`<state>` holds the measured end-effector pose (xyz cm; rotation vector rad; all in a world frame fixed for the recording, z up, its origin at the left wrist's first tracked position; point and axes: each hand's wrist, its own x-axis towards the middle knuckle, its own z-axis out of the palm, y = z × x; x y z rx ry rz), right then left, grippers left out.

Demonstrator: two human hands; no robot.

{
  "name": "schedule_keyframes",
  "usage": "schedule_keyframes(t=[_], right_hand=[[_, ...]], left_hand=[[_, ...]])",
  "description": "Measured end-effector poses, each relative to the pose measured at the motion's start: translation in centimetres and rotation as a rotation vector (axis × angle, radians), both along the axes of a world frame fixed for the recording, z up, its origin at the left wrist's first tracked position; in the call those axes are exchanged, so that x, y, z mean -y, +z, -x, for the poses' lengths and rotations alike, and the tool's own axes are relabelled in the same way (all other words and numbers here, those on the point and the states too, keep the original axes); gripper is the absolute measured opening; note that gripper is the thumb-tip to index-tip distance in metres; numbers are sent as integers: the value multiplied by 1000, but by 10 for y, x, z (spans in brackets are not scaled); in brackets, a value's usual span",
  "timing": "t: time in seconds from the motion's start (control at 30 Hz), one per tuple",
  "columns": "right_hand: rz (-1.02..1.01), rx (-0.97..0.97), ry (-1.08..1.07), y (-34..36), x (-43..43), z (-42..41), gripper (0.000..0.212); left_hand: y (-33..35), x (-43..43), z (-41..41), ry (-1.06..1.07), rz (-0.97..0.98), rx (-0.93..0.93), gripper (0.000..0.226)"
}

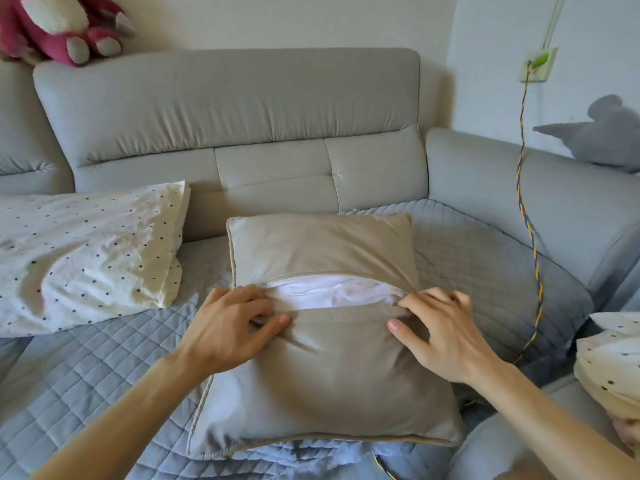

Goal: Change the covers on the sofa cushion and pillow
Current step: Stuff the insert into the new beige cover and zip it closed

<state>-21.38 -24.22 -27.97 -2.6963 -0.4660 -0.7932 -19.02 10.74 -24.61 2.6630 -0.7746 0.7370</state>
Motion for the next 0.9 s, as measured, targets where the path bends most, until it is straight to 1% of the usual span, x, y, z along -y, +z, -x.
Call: schedule_keyframes(t=[0.07,0.13,0.17,0.2,0.23,0.27,0.33,0.37,0.43,0.5,0.57,0.63,0.67,0.7,0.73,0.77,0.8,0.83,0.87,0.9], right_hand=[[30,36,16,1,1,0,36],[4,70,35,2,-4,0,33],[-11,77,49,2,-7,0,30],[-15,75,66,2,-8,0,27],[-1,72,82,2,-9,0,25],[34,82,98,2,-8,0,24],[144,108,100,-1,-5,-3,32],[176,105,84,-4,-3,-5,38],[162,73,27,-9,-1,-9,46],[132,16,-34,-8,-3,-16,46],[53,15,-53,-4,-5,-20,40],[-163,6,-32,3,-10,-16,30],[-289,19,-33,6,-14,-13,23],[-394,34,-64,9,-17,-10,24],[-475,21,-131,10,-19,-8,38],[-546,-52,-210,13,-20,-6,62],[-632,-190,-283,14,-20,-5,89],[-728,-339,-328,17,-21,-3,113],[-779,-447,-351,19,-23,-1,127],[-769,-499,-364,19,-27,0,128]], left_hand=[[8,-1,3,-35,-45,63,45],[10,3,7,-79,-30,73,37],[9,4,7,-88,10,26,36],[6,4,9,-72,59,-49,40],[2,1,10,-35,71,-125,45],[-3,-5,10,-6,30,-160,49],[-14,-17,10,-2,-108,-147,54],[-18,-20,11,-9,-144,-153,56],[-19,-16,7,-13,-100,-168,56],[-15,-6,3,8,3,-167,55],[-10,1,2,68,153,-217,50],[-5,5,6,112,328,-267,32],[-4,7,9,121,355,-230,25],[-3,7,12,121,332,-132,23],[-2,8,12,116,281,-10,25],[1,9,11,106,227,102,28],[5,9,8,92,186,157,34],[11,10,3,80,161,160,41],[19,13,-2,68,149,131,49],[27,18,-9,63,138,90,57]])
